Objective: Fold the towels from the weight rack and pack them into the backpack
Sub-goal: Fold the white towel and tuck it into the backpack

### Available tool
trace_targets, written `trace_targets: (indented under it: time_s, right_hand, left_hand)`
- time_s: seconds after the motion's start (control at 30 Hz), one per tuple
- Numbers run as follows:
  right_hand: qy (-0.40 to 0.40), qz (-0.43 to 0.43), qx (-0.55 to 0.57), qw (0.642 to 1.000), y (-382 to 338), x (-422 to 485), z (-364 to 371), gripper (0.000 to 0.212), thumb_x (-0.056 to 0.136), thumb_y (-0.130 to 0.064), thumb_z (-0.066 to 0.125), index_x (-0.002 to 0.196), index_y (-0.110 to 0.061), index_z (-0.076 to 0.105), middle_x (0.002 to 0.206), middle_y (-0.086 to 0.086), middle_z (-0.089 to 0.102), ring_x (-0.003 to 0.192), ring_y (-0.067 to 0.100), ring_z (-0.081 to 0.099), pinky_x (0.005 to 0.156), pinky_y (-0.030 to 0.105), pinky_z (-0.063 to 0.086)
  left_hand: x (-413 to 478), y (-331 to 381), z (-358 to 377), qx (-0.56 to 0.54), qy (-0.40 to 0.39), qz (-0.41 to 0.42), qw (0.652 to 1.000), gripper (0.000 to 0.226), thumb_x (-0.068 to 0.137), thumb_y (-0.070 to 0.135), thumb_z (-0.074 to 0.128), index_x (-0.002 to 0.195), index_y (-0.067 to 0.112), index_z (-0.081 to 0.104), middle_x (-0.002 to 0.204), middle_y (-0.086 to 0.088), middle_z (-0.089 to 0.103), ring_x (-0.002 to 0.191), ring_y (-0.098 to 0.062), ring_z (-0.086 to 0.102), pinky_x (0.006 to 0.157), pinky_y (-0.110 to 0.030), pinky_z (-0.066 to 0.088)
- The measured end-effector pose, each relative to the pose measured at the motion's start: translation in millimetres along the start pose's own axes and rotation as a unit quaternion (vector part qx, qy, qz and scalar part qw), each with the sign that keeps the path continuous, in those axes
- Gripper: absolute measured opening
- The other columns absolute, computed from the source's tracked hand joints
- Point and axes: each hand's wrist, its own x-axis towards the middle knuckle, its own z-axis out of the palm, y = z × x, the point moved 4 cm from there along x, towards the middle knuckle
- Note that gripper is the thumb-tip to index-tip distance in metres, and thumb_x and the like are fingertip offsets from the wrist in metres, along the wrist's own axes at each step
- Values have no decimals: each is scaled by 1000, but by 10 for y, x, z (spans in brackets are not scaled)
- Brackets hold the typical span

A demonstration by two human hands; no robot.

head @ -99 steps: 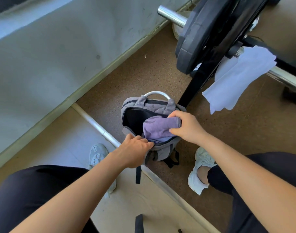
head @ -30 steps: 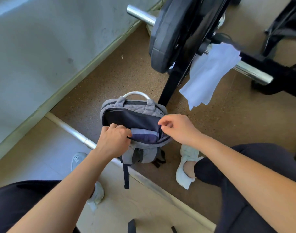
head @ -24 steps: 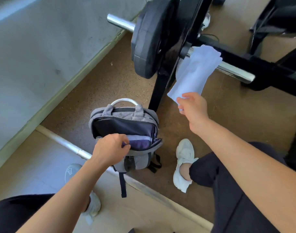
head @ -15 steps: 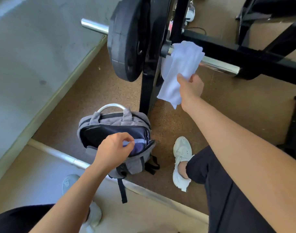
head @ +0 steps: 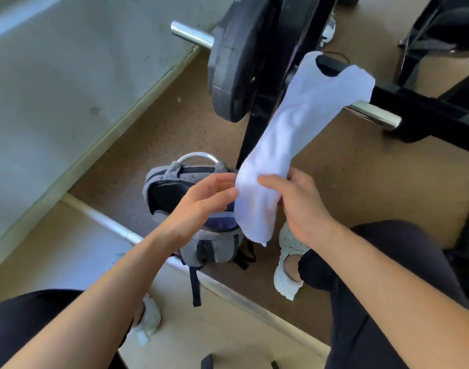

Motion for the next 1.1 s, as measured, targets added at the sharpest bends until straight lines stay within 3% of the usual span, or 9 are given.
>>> trace_targets:
  time_s: [0.13, 0.3, 0.4, 0.47, 0.5, 0.57, 0.63, 0.87, 1.1]
  right_hand:
    - [-74, -39, -158, 984, 187, -246, 269, 14, 92, -25, 72, 98, -13, 76, 87, 3, 77, 83, 10, 72, 72, 35, 55]
    - [-124, -100, -441, 883, 274, -311, 451, 59, 88, -54, 66, 61, -2, 64, 55, 8, 64, 54, 20, 62, 65, 43, 54]
    - [-26, -254, -413, 874, 107, -271, 508, 61, 87, -50, 67, 43, -15, 44, 39, -2, 40, 41, 16, 41, 48, 30, 39]
    - [-22, -320, -353, 879, 24, -182, 565, 32, 85, -29, 72, 58, -20, 57, 52, -11, 50, 52, 7, 51, 55, 16, 37]
    - [-81, -305, -322, 893, 33, -116, 624, 10, 84, -19, 73, 75, -20, 67, 68, -11, 62, 66, 4, 60, 63, 14, 43]
    - [-218, -211, -314, 900, 151, 4, 751, 31, 81, -6, 70, 109, -19, 71, 98, -7, 71, 95, 5, 66, 80, 17, 51]
    - [-289, -159, -342, 880, 287, 56, 849, 36, 81, -4, 68, 114, -19, 71, 103, -9, 72, 100, 5, 66, 86, 23, 54]
    - [-236, -233, -327, 885, 229, 162, 942, 22, 77, -19, 75, 96, -30, 71, 103, -7, 58, 97, 5, 58, 84, 22, 48]
    - [-281, -196, -320, 883, 251, 140, 924, 12, 88, -12, 74, 100, -14, 73, 93, -5, 73, 90, 8, 67, 85, 29, 54]
  left_hand:
    - [-167, -13, -64, 15, 15, 7, 1000, 33, 89, 39, 73, 117, 20, 71, 111, -5, 76, 107, -20, 72, 96, -47, 55]
    - [-382, -95, -215, 75, 50, 45, 995, 14, 104, 16, 60, 96, 16, 72, 75, 9, 66, 69, -4, 58, 65, -19, 44]
    - [-478, -148, -365, 140, 52, 63, 987, 29, 107, 17, 55, 81, 27, 65, 63, 18, 51, 59, 0, 43, 56, -17, 34]
    - [-530, -210, -464, 223, 27, 63, 972, 25, 106, 23, 55, 85, 28, 67, 66, 16, 52, 62, -2, 45, 59, -24, 36]
    - [-556, -244, -505, 248, 12, 57, 967, 21, 106, 24, 55, 93, 27, 71, 71, 17, 59, 67, -1, 51, 63, -24, 41]
    - [-600, -268, -551, 258, -4, 46, 965, 19, 107, 20, 56, 106, 24, 74, 81, 22, 68, 76, 2, 58, 69, -18, 44]
    - [-627, -246, -590, 261, 2, 46, 964, 20, 107, 19, 56, 107, 26, 74, 83, 24, 69, 77, 2, 60, 70, -16, 44]
    - [-599, -170, -821, 267, 44, 71, 960, 24, 105, 32, 54, 111, 22, 75, 97, 3, 76, 89, -18, 68, 80, -35, 53]
    - [-674, -83, -844, 272, 103, 116, 950, 21, 104, 20, 57, 110, 17, 76, 101, 11, 75, 93, 0, 66, 82, -21, 49]
